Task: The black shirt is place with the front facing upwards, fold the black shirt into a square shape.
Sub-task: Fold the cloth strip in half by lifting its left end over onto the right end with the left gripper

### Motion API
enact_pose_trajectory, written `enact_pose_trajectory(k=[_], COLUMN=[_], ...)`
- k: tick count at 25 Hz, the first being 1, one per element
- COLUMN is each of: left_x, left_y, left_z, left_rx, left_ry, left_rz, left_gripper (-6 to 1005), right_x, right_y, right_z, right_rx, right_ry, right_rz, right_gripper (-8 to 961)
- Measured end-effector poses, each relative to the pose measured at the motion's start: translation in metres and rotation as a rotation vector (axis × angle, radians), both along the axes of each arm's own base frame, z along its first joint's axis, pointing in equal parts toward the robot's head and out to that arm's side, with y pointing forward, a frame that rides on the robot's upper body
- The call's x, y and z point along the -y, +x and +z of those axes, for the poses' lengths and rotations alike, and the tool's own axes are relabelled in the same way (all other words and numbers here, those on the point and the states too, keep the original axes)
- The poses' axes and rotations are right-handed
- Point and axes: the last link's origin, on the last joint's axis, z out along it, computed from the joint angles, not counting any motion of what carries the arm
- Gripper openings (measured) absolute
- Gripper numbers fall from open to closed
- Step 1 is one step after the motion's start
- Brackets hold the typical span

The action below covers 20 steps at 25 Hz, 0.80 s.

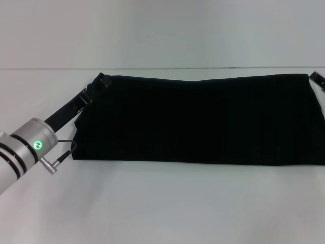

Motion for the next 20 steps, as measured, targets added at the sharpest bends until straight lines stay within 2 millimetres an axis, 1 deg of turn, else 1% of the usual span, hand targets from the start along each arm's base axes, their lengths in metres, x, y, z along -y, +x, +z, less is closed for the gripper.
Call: enact_pose_trajectory(k=[3,4,5,8,11,14,15,16,18,20], left_x=[0.003,0.008,0.01,0.023,0.04,0.055,0.055,0.07,0.078,0.086], left_y=[-0.002,-0.006,-0.008,-0.018,-0.034,-0.046,-0.046,-0.058,-0.065,-0.071], left_z=[0.003,0.011,0.014,0.028,0.042,0.05,0.05,0.054,0.055,0.054], left_rx=[0.024,0.068,0.089,0.161,0.218,0.258,0.258,0.286,0.299,0.314], left_ry=[-0.004,-0.013,-0.018,-0.071,-0.14,-0.195,-0.195,-0.241,-0.266,-0.3], left_rz=[-0.003,-0.006,-0.007,-0.014,0.01,0.049,0.049,0.102,0.136,0.176], left_gripper=[693,693,693,694,694,695,695,695,695,695], right_x=[0.014,0.026,0.026,0.044,0.062,0.078,0.082,0.087,0.097,0.103], right_y=[0.001,-0.011,-0.011,-0.034,-0.053,-0.064,-0.066,-0.067,-0.068,-0.068], right_z=[0.008,0.01,0.01,0.003,-0.016,-0.041,-0.05,-0.058,-0.073,-0.082], right_rx=[-0.057,-0.053,-0.053,0.019,0.116,0.236,0.27,0.305,0.352,0.385], right_ry=[0.049,0.038,0.038,-0.056,-0.205,-0.323,-0.352,-0.381,-0.43,-0.457], right_rz=[0.082,0.241,0.241,0.491,0.703,0.858,0.895,0.934,0.994,1.032], right_gripper=[791,791,791,790,790,792,793,794,795,797])
